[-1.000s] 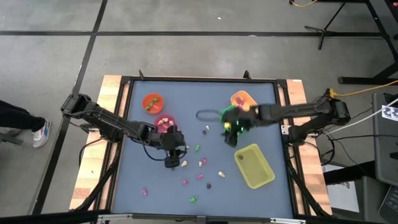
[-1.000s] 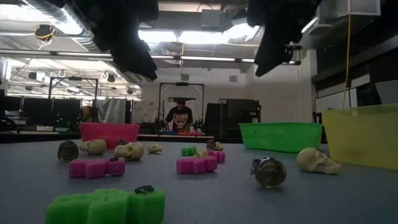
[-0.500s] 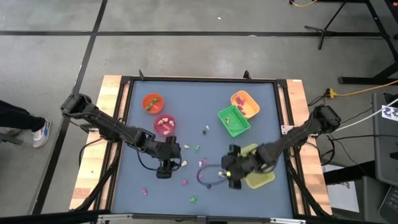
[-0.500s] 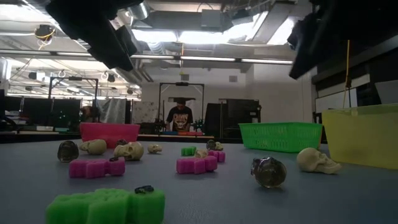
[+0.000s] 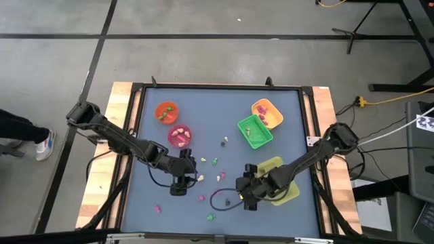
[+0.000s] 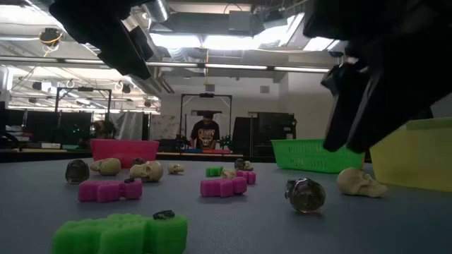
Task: Sort Halloween decoration
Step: Put the white skull toy into the pink bin
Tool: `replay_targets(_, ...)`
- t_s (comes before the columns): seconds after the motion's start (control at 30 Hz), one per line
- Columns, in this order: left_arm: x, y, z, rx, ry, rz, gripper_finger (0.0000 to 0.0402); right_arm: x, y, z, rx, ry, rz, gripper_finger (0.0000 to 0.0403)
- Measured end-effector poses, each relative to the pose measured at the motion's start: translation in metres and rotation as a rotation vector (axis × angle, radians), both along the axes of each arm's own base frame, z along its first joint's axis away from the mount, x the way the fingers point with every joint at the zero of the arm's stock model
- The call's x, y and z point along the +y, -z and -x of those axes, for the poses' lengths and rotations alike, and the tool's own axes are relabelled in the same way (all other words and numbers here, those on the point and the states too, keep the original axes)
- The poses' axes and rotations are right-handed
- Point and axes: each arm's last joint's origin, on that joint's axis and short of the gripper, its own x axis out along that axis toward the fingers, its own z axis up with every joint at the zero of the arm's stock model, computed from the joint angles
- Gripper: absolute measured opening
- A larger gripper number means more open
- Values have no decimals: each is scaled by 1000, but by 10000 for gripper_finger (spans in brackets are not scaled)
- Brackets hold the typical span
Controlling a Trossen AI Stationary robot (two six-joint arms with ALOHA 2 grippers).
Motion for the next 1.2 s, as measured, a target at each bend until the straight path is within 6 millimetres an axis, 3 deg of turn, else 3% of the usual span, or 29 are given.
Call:
replay_targets(0.57,0,0,0,1,-2,1,144,3,30,-5,90,-11,-3,234)
replay_targets(0.93,0,0,0,1,-2,0,144,3,30,-5,94,-13,-8,232)
replay_targets(1.2,0,0,0,0,2,-4,144,3,30,-5,93,-15,-10,159)
